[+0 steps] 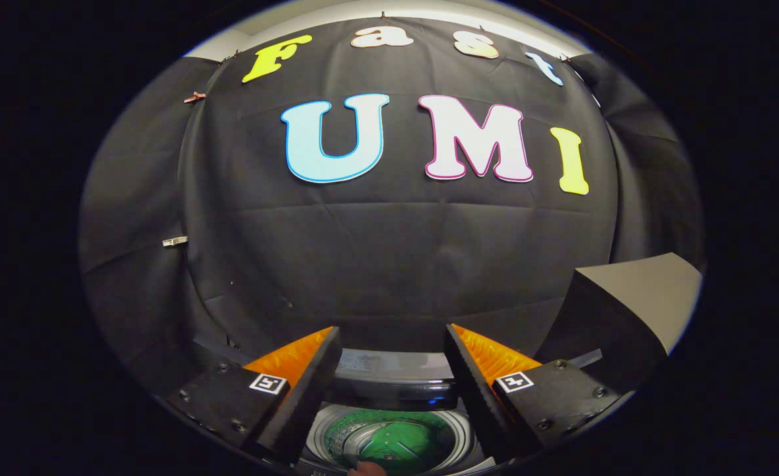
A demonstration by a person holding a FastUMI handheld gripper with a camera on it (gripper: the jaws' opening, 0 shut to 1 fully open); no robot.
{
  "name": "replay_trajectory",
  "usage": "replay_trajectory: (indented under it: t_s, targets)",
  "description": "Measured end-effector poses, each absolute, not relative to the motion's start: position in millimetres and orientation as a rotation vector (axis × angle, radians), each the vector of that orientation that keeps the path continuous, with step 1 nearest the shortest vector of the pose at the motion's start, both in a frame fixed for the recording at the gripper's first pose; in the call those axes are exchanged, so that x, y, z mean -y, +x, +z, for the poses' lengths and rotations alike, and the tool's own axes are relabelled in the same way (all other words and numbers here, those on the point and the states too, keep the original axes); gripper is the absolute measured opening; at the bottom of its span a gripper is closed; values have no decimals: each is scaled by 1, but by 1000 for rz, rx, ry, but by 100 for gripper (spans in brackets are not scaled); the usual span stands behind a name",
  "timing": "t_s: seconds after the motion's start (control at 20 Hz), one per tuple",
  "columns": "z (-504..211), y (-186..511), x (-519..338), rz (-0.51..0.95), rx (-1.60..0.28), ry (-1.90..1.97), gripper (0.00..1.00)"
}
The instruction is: Put the clothes into the washing machine and then close the washing machine lid.
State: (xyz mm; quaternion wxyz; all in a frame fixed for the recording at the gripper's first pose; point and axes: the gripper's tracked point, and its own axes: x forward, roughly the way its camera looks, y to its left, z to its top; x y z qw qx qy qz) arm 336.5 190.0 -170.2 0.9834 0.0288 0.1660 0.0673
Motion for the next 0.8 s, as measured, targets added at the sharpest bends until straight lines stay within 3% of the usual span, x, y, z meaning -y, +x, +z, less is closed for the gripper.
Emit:
replay_trajectory:
  t_s: [0.4, 0.8]
  targets:
    - [-245, 287, -190, 158, -406, -13, 99]
    - [-220, 259, -164, 125, -335, -7, 99]
